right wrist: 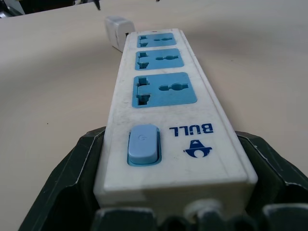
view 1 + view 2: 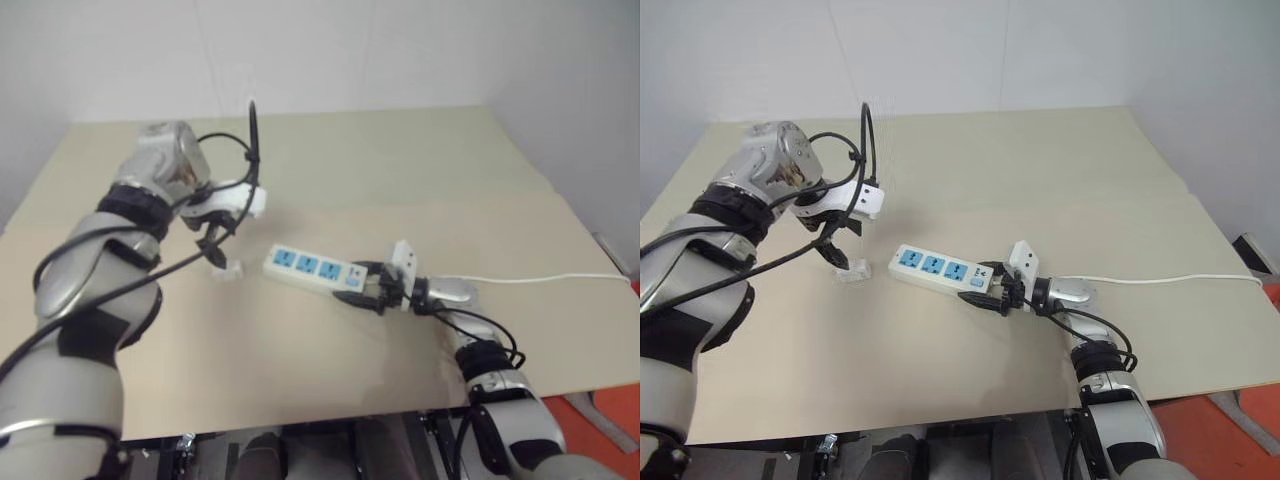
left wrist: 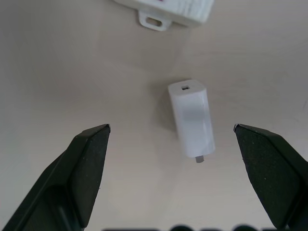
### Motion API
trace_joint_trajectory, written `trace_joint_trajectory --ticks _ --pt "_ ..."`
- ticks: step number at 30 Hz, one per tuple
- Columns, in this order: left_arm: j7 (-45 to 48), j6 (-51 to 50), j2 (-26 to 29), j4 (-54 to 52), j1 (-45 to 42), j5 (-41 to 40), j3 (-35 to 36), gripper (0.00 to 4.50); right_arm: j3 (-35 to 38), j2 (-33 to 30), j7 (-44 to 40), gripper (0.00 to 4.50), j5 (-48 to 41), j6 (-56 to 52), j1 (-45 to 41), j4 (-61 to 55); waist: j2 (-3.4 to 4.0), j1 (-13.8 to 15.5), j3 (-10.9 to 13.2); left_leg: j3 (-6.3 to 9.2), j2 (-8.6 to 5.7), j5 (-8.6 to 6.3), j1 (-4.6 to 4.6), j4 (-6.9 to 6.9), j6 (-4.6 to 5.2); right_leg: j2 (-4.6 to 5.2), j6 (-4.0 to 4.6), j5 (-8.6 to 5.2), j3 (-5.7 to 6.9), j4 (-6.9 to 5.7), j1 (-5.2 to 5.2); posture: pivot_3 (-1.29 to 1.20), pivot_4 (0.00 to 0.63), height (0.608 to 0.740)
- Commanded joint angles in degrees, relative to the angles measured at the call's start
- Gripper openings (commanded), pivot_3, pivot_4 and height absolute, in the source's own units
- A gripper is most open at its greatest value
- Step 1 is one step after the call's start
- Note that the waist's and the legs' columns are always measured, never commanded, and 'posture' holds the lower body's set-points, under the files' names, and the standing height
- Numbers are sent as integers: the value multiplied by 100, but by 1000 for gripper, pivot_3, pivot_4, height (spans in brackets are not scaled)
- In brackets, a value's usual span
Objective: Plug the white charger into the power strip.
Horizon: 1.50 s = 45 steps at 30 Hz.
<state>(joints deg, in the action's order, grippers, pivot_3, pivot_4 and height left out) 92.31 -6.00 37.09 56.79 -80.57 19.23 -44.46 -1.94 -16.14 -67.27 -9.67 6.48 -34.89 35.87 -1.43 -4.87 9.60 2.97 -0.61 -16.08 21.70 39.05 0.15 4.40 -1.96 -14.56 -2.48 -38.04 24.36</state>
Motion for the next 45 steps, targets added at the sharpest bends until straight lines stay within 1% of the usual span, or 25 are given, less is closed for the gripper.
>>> trace_joint_trajectory --ticks 1,9,15,26,29,38,39,45 --pt "19 -190 -40 -183 51 158 8 4500 -33 4 37 3456 -113 -82 93 -189 0 18 0 0 0 0 0 0 0 0 0 0 1 0 0 0 150 740" --pt "18 -765 -217 -725 470 312 134 4500 -60 -8 93 3456 -143 -152 163 -322 0 56 0 0 1 0 -1 2 0 -2 0 0 1 -1 0 0 150 740" --pt "-4 -937 -285 -1055 767 494 257 4500 -72 -13 131 3456 -172 -181 259 -440 0 73 0 -1 1 0 -2 3 0 -2 0 0 1 -2 -1 0 150 740" --pt "-403 -928 -487 -957 875 831 327 4500 -36 -37 193 3456 -216 -284 435 -669 0 90 0 -1 0 0 -1 6 0 -1 0 0 1 -3 -2 0 150 740" --pt "-451 -871 -501 -975 914 878 350 3856 -33 -46 220 3456 -222 -308 484 -723 0 91 0 -1 0 0 -1 6 0 0 0 0 1 -2 -2 0 150 740" --pt "-339 -824 -384 -1223 1041 928 421 1089 -37 -68 233 3456 -214 -315 538 -785 0 91 0 -1 0 0 -1 6 0 0 0 0 1 -3 -2 0 150 740" --pt "-326 -805 -356 -1242 1051 934 425 1024 -40 -66 231 3456 -211 -306 543 -783 0 90 0 -1 0 0 -1 6 0 0 0 0 1 -3 -2 0 150 740" --pt "-347 -487 -92 -1358 986 891 558 1026 -169 -35 56 3456 -238 -300 691 -976 0 88 0 0 0 0 -2 6 0 -1 0 0 1 -4 -2 0 150 740"
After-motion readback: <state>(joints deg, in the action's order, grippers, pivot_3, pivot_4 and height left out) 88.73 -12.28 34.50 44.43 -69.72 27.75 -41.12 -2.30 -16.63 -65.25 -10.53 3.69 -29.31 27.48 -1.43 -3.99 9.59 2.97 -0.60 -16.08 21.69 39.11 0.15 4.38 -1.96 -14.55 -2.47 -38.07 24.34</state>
